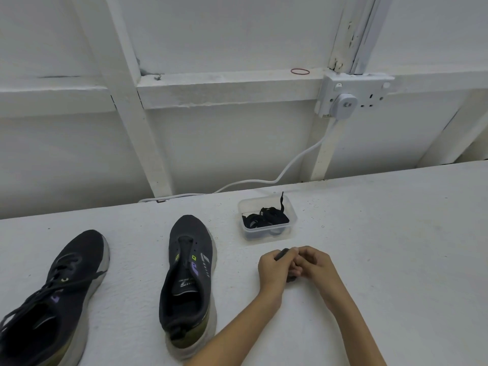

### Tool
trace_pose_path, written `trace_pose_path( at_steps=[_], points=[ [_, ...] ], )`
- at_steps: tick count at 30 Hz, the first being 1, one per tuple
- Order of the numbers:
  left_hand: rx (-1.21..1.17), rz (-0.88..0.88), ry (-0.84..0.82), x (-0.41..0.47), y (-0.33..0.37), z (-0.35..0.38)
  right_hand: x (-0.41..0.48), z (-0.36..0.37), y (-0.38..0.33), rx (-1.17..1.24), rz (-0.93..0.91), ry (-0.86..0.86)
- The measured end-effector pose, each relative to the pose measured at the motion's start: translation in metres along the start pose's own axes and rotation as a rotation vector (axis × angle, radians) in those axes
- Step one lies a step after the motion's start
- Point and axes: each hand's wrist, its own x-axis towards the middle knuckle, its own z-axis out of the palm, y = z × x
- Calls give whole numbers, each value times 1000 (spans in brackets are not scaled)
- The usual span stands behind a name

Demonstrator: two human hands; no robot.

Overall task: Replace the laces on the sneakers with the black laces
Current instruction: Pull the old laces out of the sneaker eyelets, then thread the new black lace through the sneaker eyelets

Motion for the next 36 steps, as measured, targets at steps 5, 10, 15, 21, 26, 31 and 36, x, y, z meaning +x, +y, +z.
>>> trace_pose_path(
  at_steps=[5,10,15,21,26,31,36],
  points=[
    [115,-23,-55,13,-2,-9,7,-8,2,-170,-13,85],
    [366,96,-36,18,-3,-16,16,-11,2,-369,-7,133],
    [480,193,-23,14,-5,-29,21,-8,4,-526,-19,186],
    [591,279,-91,-9,2,-43,16,3,7,-789,-60,269],
    [425,253,-301,-70,22,-82,1,15,4,-702,-161,334],
    [236,255,-448,-122,52,-150,-21,53,-19,-431,-318,346],
    [88,354,-193,-160,71,-220,-40,104,-46,-295,-360,189]
  ],
)
